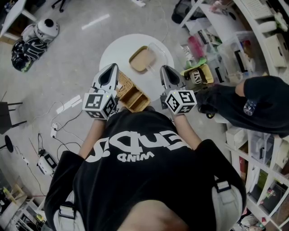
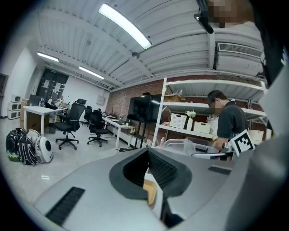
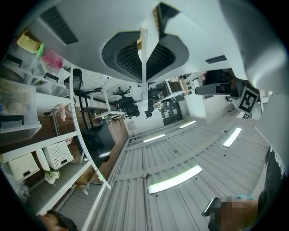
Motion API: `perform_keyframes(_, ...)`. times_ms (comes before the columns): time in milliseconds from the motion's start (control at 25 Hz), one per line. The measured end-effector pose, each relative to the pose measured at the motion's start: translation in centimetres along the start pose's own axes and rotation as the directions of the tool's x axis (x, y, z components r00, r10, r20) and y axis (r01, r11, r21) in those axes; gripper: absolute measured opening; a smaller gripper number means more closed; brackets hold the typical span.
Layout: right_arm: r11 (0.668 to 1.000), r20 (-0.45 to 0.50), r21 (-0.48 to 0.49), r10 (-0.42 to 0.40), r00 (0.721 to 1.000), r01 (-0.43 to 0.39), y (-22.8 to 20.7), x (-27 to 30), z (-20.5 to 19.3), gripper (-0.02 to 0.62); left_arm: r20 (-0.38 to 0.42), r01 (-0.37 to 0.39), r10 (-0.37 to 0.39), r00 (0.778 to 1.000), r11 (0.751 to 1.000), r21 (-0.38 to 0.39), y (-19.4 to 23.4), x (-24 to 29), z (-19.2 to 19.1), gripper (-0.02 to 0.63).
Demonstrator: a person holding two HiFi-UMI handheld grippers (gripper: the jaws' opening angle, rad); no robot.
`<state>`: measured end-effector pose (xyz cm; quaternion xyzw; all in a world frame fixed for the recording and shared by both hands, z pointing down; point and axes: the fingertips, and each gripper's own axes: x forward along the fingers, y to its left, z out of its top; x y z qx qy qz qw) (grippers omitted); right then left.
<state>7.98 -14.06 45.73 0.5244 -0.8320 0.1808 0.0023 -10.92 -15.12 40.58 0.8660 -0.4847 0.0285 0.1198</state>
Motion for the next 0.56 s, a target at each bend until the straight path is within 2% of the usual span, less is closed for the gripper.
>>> perform_keyframes(560, 1.0, -0.009, 0.009, 0.003, 1.0, -0.003, 0.18, 0.59, -0.17, 0.028, -0.014, 0.003, -0.003, 1.0, 1.0, -0.011, 0.4, 0.25, -0.14, 0.0)
